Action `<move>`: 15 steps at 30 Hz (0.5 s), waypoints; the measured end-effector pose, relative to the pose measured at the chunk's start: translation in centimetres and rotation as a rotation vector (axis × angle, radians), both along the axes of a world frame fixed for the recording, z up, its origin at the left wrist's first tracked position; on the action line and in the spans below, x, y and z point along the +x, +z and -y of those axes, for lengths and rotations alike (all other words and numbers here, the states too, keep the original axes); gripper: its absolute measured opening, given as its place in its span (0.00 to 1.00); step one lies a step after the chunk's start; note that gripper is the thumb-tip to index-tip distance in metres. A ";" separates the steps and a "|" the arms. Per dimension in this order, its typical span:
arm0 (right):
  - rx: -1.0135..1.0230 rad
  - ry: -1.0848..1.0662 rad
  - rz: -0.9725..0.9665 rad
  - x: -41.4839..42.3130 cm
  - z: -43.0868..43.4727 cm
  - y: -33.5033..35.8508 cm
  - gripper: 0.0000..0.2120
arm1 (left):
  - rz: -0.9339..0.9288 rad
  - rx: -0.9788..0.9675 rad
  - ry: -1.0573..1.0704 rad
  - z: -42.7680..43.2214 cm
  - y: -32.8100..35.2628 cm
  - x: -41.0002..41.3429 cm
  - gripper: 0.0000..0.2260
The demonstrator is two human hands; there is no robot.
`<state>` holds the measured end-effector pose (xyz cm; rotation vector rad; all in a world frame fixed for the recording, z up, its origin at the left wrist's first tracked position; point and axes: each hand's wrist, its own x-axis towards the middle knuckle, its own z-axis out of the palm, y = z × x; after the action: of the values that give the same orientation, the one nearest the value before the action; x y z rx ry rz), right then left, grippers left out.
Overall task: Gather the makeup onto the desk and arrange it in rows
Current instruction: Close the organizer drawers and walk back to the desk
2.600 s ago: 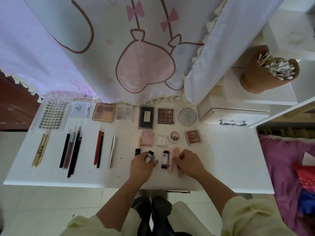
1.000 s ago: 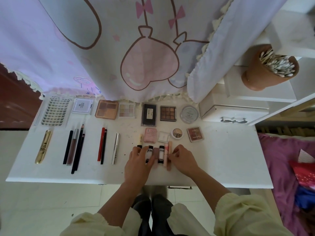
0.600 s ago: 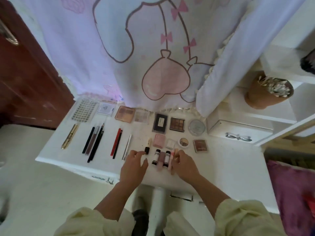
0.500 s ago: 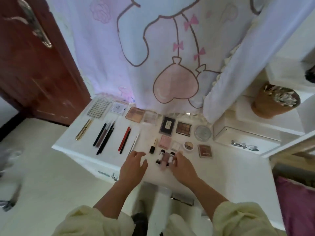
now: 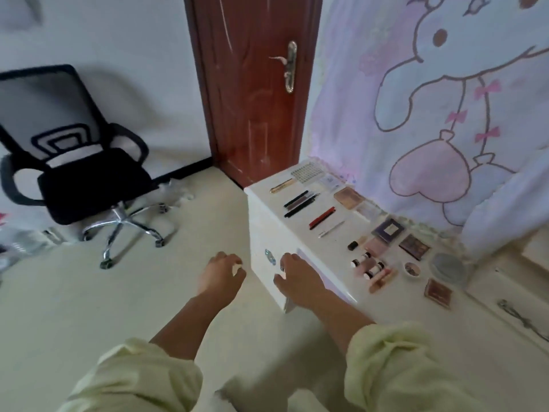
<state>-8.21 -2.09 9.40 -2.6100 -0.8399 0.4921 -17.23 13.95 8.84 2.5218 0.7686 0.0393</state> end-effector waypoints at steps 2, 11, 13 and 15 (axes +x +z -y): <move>0.019 0.121 0.016 -2.5 -3.2 0.6 0.14 | 0.023 0.010 0.103 -2.4 0.8 -4.0 0.11; -0.013 0.582 0.097 -16.5 -20.0 3.4 0.16 | 0.093 0.070 0.520 -12.7 2.6 -23.0 0.12; -0.013 0.679 0.126 -22.0 -24.7 3.6 0.17 | 0.093 0.073 0.619 -15.5 2.7 -29.3 0.12; -0.015 0.762 0.124 -27.5 -28.6 4.0 0.17 | 0.078 0.095 0.701 -18.1 2.7 -35.2 0.12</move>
<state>-35.76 26.56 13.41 -2.2676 -1.8808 0.5199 -52.43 32.08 11.55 2.1905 1.6019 0.4138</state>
